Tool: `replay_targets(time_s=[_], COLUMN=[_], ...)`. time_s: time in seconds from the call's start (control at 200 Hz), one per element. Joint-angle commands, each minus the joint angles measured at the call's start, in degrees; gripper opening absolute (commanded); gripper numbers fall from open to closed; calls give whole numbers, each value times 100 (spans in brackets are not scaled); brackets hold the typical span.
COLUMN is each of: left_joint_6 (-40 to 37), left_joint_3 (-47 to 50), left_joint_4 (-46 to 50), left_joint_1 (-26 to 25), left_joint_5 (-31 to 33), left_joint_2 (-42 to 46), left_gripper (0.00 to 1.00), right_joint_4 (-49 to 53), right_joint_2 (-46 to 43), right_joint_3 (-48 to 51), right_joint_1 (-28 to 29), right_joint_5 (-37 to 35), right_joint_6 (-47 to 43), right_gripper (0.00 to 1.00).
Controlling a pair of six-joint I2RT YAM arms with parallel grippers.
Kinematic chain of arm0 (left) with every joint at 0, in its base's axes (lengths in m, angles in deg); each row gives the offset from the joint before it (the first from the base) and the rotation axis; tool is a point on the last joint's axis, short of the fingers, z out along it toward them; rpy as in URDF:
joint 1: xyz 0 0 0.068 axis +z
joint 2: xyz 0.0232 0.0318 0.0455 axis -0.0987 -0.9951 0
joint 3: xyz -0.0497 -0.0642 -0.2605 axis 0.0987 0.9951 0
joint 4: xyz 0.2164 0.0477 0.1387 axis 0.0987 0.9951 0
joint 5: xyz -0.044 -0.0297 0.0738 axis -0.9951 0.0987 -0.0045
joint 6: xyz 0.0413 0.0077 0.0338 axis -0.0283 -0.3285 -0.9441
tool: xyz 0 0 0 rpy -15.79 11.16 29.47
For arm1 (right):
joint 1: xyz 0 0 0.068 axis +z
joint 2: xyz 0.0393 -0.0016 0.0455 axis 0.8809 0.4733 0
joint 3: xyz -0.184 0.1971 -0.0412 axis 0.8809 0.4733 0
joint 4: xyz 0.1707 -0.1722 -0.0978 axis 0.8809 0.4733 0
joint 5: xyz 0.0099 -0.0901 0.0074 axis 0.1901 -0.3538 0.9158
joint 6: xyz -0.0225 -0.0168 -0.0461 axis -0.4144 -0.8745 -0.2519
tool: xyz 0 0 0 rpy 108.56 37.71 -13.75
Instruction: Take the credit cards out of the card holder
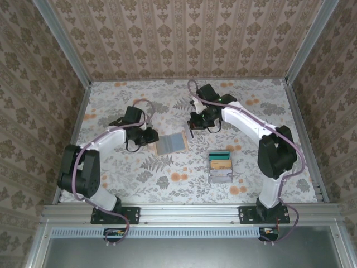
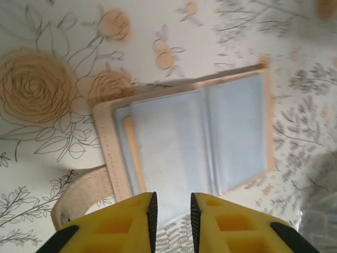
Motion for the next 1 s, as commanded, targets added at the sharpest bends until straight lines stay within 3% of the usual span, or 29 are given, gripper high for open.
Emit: replay_targets(time_s=[0.0,0.205,0.5,0.635,0.995], left_joint_6=[-124,-150,-140,-86,-49], left_joint_3=[-79,85,371,473,687], left_joint_4=[180,176,102,119,352], left_joint_1=[39,61,105,96,96], left_joint_5=[-75,-71,-136,-126,56], left_joint_2=[435,1077,1643,1796,2280], left_gripper=[40,59,65,81,83], right_joint_4=[971,1597,1331,1600,1842], right_joint_2=[-518,-1346,-3293,-3349,-3121], right_joint_3=[-132,471,2444,2672,3116], right_joint_1=[192,594,1174,1216,1562], right_joint_5=[-733,-1365,-1435,-1584,-2041], right_joint_6=[-1001,-2348,-4372,-4648,-5366], right_gripper=[0,0,0,0,0])
